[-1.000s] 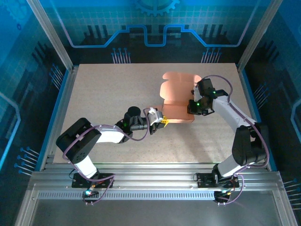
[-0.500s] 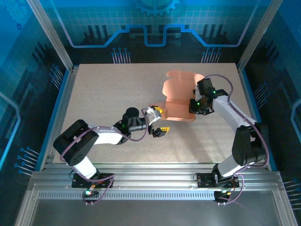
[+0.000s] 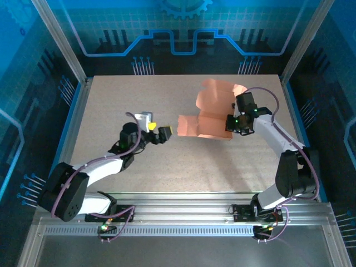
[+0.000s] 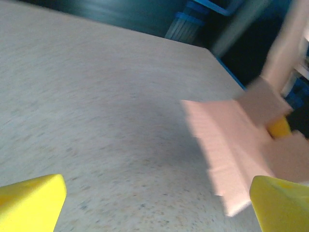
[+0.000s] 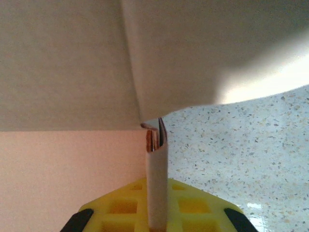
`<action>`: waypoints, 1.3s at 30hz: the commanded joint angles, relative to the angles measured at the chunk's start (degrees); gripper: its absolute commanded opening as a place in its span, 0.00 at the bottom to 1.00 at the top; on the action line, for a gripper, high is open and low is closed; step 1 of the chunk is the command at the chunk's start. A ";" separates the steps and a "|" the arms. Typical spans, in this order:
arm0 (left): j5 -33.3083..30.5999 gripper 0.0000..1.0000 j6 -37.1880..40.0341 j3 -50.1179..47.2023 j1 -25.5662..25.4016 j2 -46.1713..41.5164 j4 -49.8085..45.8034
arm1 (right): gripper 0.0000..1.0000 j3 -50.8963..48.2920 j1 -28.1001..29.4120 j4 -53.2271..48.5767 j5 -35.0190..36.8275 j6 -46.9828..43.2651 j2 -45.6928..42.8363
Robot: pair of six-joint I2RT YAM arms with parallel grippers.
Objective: Fold the paper box
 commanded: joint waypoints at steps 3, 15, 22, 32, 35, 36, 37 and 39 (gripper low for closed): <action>-0.85 0.99 -19.64 -1.96 7.25 -0.92 -8.39 | 0.00 -1.15 -3.00 2.70 -11.45 0.52 -0.70; 7.55 0.96 -22.95 11.44 2.00 14.90 -6.26 | 0.00 -2.03 -3.36 2.63 -15.07 0.83 -2.01; 9.32 0.94 -21.90 16.40 -2.73 16.67 -8.22 | 0.00 -1.44 -1.70 1.92 -10.38 0.69 -1.49; 12.34 0.84 -20.97 19.43 -5.94 15.91 -10.42 | 0.00 -0.20 -0.18 1.16 -7.38 0.61 -0.30; 12.27 0.87 -21.26 18.83 -6.59 14.92 -10.13 | 0.00 0.31 0.33 0.51 -5.13 0.87 0.22; 12.36 0.88 -21.43 18.63 -6.70 14.67 -10.33 | 0.00 0.74 0.55 0.14 -3.87 0.92 0.41; 12.36 0.90 -21.41 18.60 -6.94 14.52 -10.63 | 0.00 1.22 1.03 -0.39 -2.50 0.92 0.70; 12.27 0.90 -21.37 18.45 -7.28 14.27 -10.83 | 0.00 1.97 1.91 -1.12 -0.01 0.78 1.19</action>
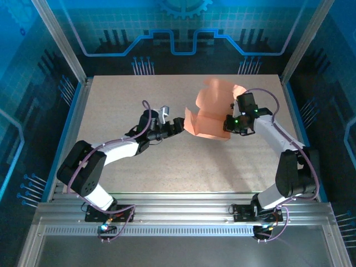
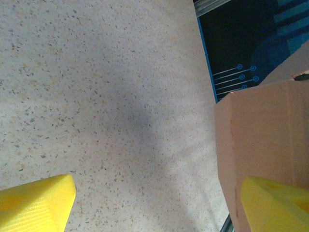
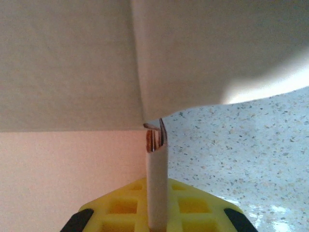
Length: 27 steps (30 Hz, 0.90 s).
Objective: Fold the paper box
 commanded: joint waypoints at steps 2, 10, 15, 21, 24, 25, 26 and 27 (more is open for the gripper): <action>1.45 0.90 0.84 0.75 -0.90 -1.92 -1.35 | 0.00 3.22 2.69 -2.55 6.21 0.38 1.45; 2.64 0.71 -0.08 1.02 -1.27 0.30 0.09 | 0.00 5.63 6.85 -3.89 11.50 0.16 3.50; 3.91 0.71 -1.44 0.98 -1.28 1.86 1.70 | 0.00 6.72 9.27 -4.62 14.40 0.39 5.45; 4.53 0.74 -2.19 0.98 -1.39 1.92 1.88 | 0.00 9.05 11.40 -6.07 17.88 1.59 8.35; 4.55 0.74 -2.15 1.11 -1.42 2.44 1.30 | 0.00 10.14 12.27 -6.45 18.78 1.56 9.11; 4.46 0.74 -2.30 1.19 -1.36 2.74 1.04 | 0.00 10.50 12.60 -6.68 19.14 1.47 9.36; 4.44 0.74 -2.32 1.26 -1.38 2.96 0.94 | 0.00 10.84 12.95 -6.95 19.72 1.49 9.59; 4.44 0.74 -2.40 1.40 -1.42 3.27 0.74 | 0.00 11.16 13.26 -7.26 20.21 1.48 9.69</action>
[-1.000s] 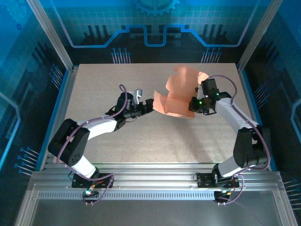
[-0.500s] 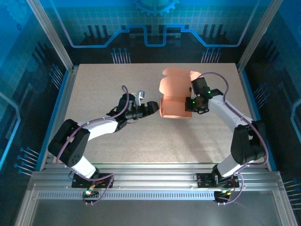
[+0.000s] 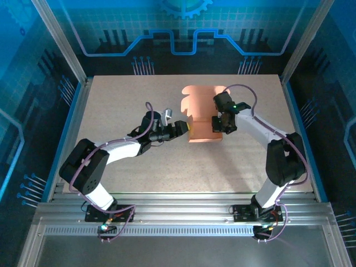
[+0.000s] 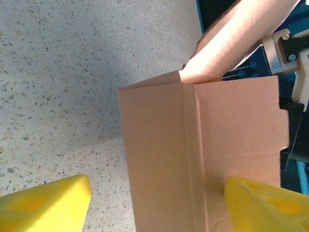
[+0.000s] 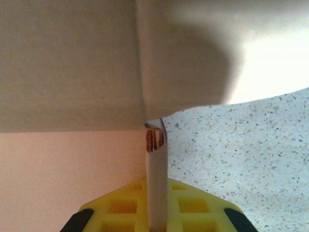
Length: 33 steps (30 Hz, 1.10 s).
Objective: Fold the paper box
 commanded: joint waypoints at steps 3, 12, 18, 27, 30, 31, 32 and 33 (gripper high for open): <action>0.94 0.69 -1.64 1.69 -0.43 2.31 -0.61 | 0.00 2.68 2.17 -2.33 3.19 1.46 0.71; -1.99 0.52 -1.88 3.50 -0.39 4.09 -5.88 | 0.00 2.35 4.59 -3.94 7.60 8.42 1.07; -3.08 0.46 -1.48 5.41 -0.52 6.03 -10.48 | 0.00 2.76 8.85 -5.59 14.86 14.55 1.26; -4.65 0.28 -1.32 6.01 -1.07 6.83 -12.17 | 0.00 8.56 15.12 -11.55 24.34 21.88 5.64; -5.61 0.23 -1.08 6.02 -1.16 6.82 -13.57 | 0.00 11.92 16.16 -15.05 26.38 23.92 7.96; -6.04 0.22 -0.85 6.12 -1.22 6.89 -14.08 | 0.00 12.86 16.49 -16.06 26.94 24.57 8.80; -6.26 0.22 -0.79 6.12 -1.30 6.92 -14.32 | 0.00 13.45 16.90 -16.83 27.45 25.34 9.31; -6.64 0.22 -0.56 6.12 -1.28 6.96 -14.66 | 0.00 13.94 17.41 -17.42 27.77 26.01 9.87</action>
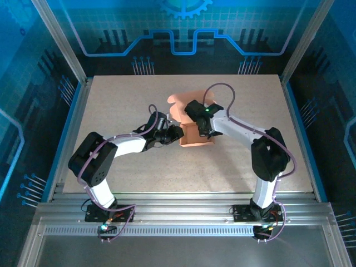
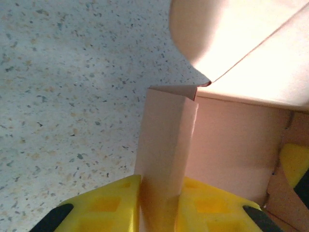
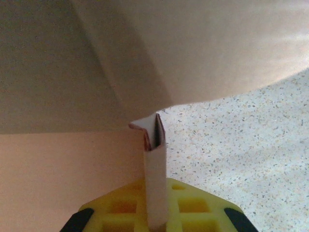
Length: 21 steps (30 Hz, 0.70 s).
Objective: Fold the paper box
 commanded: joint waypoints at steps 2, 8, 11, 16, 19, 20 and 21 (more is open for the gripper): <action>-1.03 0.20 1.44 1.57 -1.00 1.05 -3.87 | 0.00 3.45 2.87 -3.01 4.13 6.55 1.81; -2.58 0.16 2.24 2.20 -1.57 1.81 -5.08 | 0.00 4.55 5.70 -2.41 3.76 9.72 3.11; -3.72 0.10 2.05 2.47 -1.62 2.22 -5.95 | 0.00 5.72 7.10 -2.22 3.62 10.39 3.73; -5.14 0.04 2.26 2.55 -1.64 2.28 -7.01 | 0.14 6.90 8.38 -2.03 3.88 9.94 3.55; -5.31 0.04 2.51 2.43 -1.60 2.32 -7.04 | 0.27 6.74 8.49 -1.62 3.82 9.40 2.60; -5.40 0.04 2.66 2.30 -1.56 2.30 -6.95 | 0.31 6.64 8.49 -1.49 3.60 9.02 2.16; -5.57 0.04 2.85 2.22 -1.55 2.30 -6.86 | 0.38 6.63 8.41 -1.28 3.20 8.49 1.71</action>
